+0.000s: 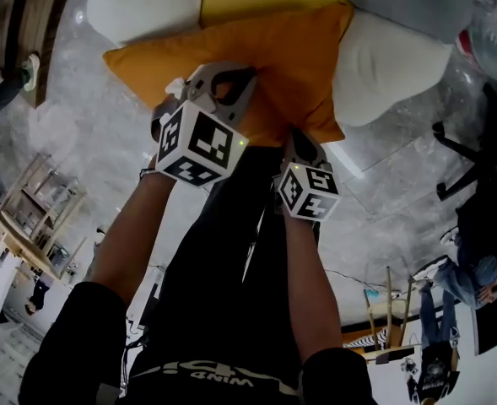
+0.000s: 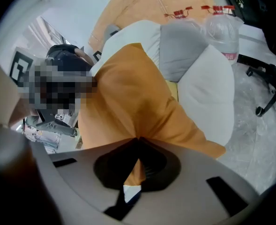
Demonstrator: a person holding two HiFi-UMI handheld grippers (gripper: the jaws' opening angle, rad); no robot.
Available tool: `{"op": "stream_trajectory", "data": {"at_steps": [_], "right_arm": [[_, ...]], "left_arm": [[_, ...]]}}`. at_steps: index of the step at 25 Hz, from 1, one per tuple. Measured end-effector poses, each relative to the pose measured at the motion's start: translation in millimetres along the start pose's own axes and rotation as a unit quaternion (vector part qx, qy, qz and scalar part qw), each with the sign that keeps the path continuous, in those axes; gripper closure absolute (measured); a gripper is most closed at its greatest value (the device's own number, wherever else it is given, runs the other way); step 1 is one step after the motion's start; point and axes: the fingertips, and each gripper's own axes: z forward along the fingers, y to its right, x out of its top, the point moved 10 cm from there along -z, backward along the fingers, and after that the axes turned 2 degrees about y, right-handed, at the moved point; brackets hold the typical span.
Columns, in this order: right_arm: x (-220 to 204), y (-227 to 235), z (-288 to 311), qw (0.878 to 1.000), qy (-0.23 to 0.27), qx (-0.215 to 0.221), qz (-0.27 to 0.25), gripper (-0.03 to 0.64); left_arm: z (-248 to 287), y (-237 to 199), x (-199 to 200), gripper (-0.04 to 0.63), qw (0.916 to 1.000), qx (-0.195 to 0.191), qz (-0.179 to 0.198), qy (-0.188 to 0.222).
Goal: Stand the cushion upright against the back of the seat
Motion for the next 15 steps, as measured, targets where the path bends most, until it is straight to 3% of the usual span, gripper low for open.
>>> {"op": "stream_trajectory", "data": {"at_steps": [9, 15], "right_arm": [[60, -46, -70, 0.997, 0.042, 0.012, -0.066, 0.589], [119, -58, -115, 0.986, 0.096, 0.008, -0.139, 0.589]], "left_arm": [[-81, -19, 26, 0.586, 0.9968, 0.057, -0.045, 0.035], [-114, -31, 48, 0.586, 0.9886, 0.080, -0.095, 0.086]]}}
